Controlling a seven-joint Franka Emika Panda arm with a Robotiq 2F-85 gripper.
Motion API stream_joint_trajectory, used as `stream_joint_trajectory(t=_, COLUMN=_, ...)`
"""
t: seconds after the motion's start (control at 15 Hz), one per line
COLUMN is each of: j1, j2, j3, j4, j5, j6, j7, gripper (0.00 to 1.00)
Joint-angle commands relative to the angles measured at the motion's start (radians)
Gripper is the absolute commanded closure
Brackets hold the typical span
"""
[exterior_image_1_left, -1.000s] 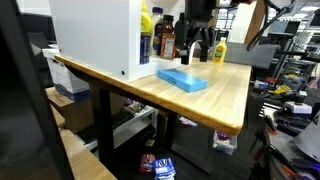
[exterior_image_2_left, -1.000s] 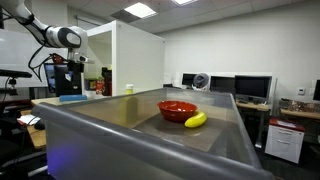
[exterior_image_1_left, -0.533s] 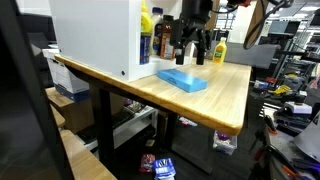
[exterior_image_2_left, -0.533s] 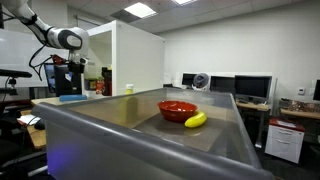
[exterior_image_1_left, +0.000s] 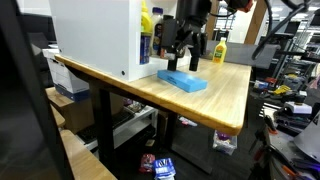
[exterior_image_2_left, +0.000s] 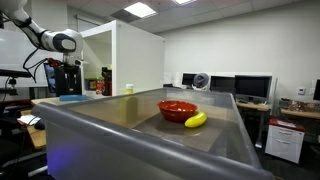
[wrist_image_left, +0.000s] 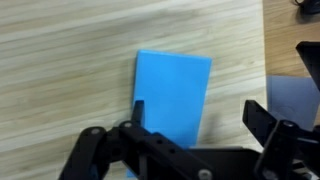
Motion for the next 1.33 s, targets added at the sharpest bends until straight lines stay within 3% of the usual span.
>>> stream_joint_trajectory(t=0.0, j1=0.018, j2=0.009, j3=0.024, j4=-0.009, j5=0.015, j6=0.052, j7=0.008, gripper=0.0)
stream_joint_trajectory(t=0.73, j1=-0.004, j2=-0.023, j3=0.011, j4=-0.017, j5=-0.207, j6=-0.04, j7=0.217, gripper=0.0)
stream_joint_trajectory(t=1.27, j1=-0.007, j2=-0.007, j3=-0.004, j4=-0.022, j5=-0.123, j6=-0.036, j7=0.207, gripper=0.0)
